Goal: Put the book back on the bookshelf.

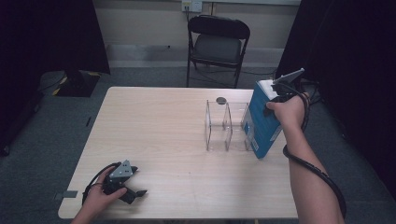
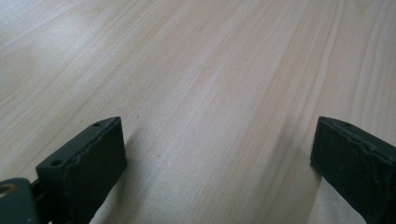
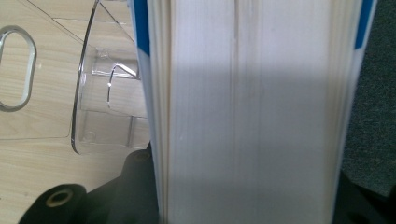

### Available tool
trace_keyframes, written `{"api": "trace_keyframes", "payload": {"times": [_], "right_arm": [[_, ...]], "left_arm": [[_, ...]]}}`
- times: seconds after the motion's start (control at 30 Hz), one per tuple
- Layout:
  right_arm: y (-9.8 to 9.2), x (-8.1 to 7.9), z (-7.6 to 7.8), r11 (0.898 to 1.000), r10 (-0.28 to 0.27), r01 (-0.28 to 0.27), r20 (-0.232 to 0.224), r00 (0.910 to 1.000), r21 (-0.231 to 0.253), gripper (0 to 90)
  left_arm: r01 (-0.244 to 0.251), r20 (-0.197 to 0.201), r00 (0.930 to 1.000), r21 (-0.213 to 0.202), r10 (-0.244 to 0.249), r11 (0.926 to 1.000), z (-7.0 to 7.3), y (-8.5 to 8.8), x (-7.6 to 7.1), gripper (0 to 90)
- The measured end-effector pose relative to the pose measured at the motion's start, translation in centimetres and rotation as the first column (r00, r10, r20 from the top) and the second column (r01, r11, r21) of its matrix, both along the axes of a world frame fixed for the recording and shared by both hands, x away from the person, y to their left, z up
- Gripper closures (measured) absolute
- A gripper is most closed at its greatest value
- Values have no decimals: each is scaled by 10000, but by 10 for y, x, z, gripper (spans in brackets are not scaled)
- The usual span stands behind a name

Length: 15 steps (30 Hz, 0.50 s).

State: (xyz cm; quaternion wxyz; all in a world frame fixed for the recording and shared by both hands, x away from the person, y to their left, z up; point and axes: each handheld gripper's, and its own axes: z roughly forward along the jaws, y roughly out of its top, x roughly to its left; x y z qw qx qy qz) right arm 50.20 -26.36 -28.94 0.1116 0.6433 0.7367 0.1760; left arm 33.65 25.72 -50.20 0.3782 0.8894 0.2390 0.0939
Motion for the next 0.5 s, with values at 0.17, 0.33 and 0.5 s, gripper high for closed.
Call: {"api": "trace_keyframes", "payload": {"times": [0.17, 0.33, 0.5], "right_arm": [[0, -2, 3, 10000, -32, 32, -122, 9999, 45, 544], [-1, -6, 4, 10000, -45, 46, -244, 9997, 16, 508], [-4, -11, 4, 9999, -26, 27, -109, 9999, 97, 458]], "left_arm": [[14, -7, 10000, 14, -14, 10000, 0, 0, 0, 26], [28, -10, 10000, 30, -28, 10000, 0, 0, 0, 25], [54, -16, 10000, 43, -54, 10000, 0, 0, 0, 16]]}}
